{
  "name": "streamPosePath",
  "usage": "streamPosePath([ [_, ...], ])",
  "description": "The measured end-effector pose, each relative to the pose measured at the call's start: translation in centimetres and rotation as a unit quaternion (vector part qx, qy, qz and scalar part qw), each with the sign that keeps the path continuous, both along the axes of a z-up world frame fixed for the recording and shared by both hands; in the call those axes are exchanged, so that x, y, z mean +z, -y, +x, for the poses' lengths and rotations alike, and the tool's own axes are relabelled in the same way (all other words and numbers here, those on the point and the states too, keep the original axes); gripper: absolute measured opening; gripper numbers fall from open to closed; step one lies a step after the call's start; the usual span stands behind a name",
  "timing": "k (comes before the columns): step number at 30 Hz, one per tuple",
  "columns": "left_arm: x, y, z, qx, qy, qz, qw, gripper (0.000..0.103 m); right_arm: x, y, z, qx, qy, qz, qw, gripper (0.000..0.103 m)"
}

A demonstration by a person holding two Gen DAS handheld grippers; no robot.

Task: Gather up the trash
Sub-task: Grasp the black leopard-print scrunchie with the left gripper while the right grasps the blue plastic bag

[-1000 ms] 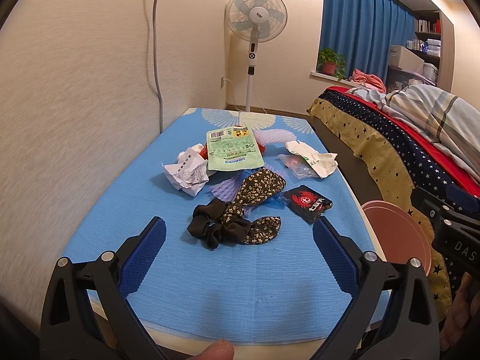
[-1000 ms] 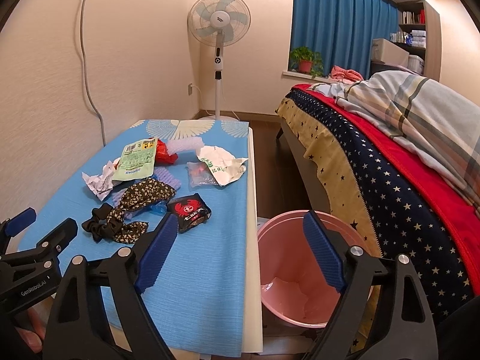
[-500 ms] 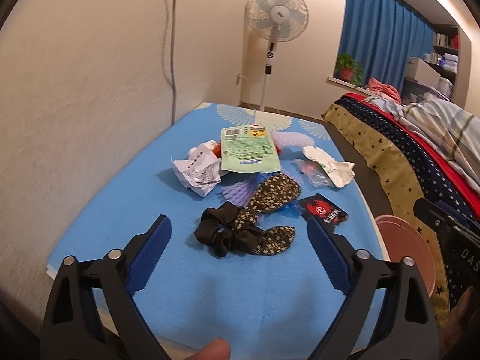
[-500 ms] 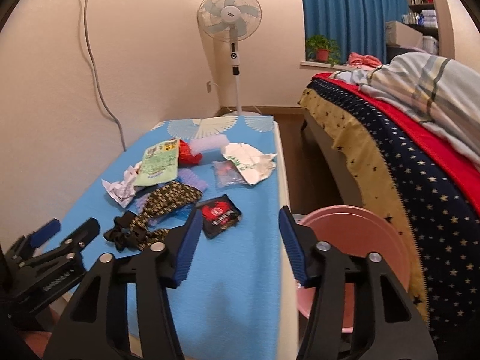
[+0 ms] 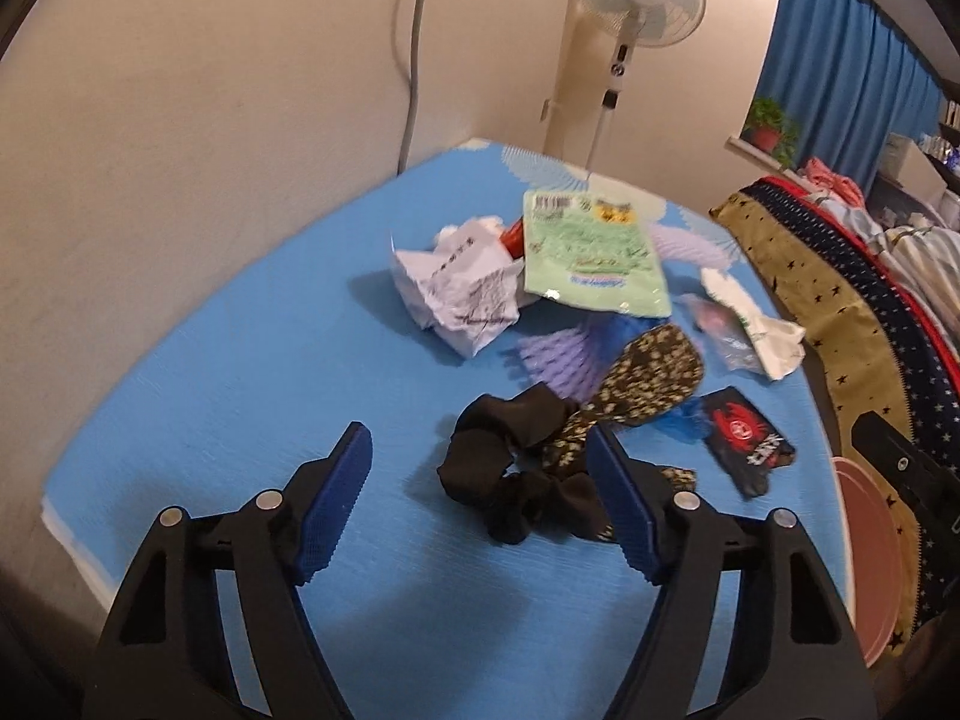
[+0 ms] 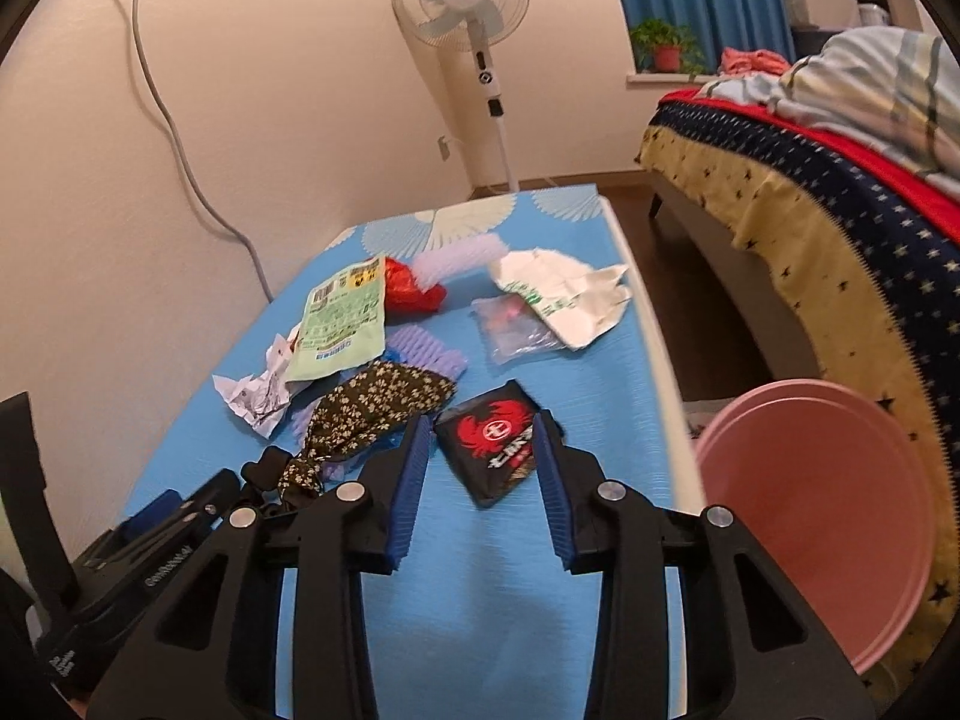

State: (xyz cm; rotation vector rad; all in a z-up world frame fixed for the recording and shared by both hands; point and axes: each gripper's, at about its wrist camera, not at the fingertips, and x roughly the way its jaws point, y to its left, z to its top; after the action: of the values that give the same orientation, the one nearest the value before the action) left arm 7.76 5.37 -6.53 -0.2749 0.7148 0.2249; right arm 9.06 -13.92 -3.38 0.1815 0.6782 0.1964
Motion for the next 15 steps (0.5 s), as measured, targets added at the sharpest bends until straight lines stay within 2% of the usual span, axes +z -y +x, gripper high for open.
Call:
streamPosePath([
  [3, -1.2, -0.2, 1.0, 0.007, -0.021, -0.008, 0.9997, 0.071, -1.1, -0.7, 1.1, 0.012, -0.016, 0.009, 1.000, 0.036],
  [5, -1.7, -0.3, 1.5, 0.007, -0.033, -0.019, 0.9992, 0.058, -1.5, -1.2, 1.6, 0.021, -0.021, 0.007, 1.000, 0.036],
  [7, -2.3, -0.4, 1.9, -0.004, -0.043, -0.043, 0.9982, 0.033, -2.0, -1.8, 2.2, 0.031, -0.027, 0.005, 0.999, 0.036],
  [9, -2.3, -0.3, 1.9, -0.007, -0.045, -0.041, 0.9981, 0.016, -2.4, -2.3, 2.6, 0.037, -0.033, 0.005, 0.999, 0.036],
  [11, -1.4, -1.0, 1.2, 0.022, -0.030, -0.023, 0.9991, 0.011, -2.8, -2.9, 3.2, 0.044, -0.039, 0.004, 0.998, 0.037],
  [15, -0.3, -2.7, 0.1, 0.080, -0.013, -0.018, 0.9965, 0.010, -3.7, -4.2, 4.5, 0.057, -0.047, -0.003, 0.997, 0.037],
])
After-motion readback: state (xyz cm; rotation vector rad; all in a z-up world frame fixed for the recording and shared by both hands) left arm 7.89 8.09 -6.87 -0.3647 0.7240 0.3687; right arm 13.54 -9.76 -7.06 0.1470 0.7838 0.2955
